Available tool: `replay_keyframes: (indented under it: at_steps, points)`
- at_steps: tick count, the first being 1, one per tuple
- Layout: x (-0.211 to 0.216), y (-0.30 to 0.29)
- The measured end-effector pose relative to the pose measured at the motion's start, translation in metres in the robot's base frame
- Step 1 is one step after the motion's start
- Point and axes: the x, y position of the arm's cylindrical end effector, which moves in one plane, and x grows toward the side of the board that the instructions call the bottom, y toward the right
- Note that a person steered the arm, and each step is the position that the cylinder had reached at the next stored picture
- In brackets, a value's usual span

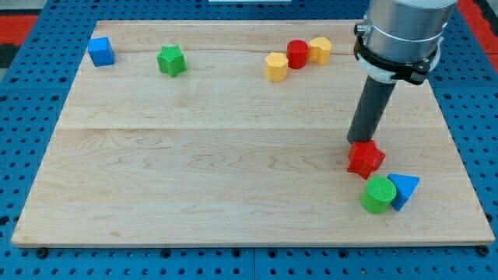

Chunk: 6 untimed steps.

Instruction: Move the arm towards the top right of the board

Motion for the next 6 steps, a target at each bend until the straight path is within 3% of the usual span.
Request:
replay_keyframes:
  at_steps: [1, 3, 4, 6]
  points:
    - [-0.012, 0.006]
    - [-0.166, 0.094]
    - [-0.213, 0.061]
    - [-0.217, 0.042]
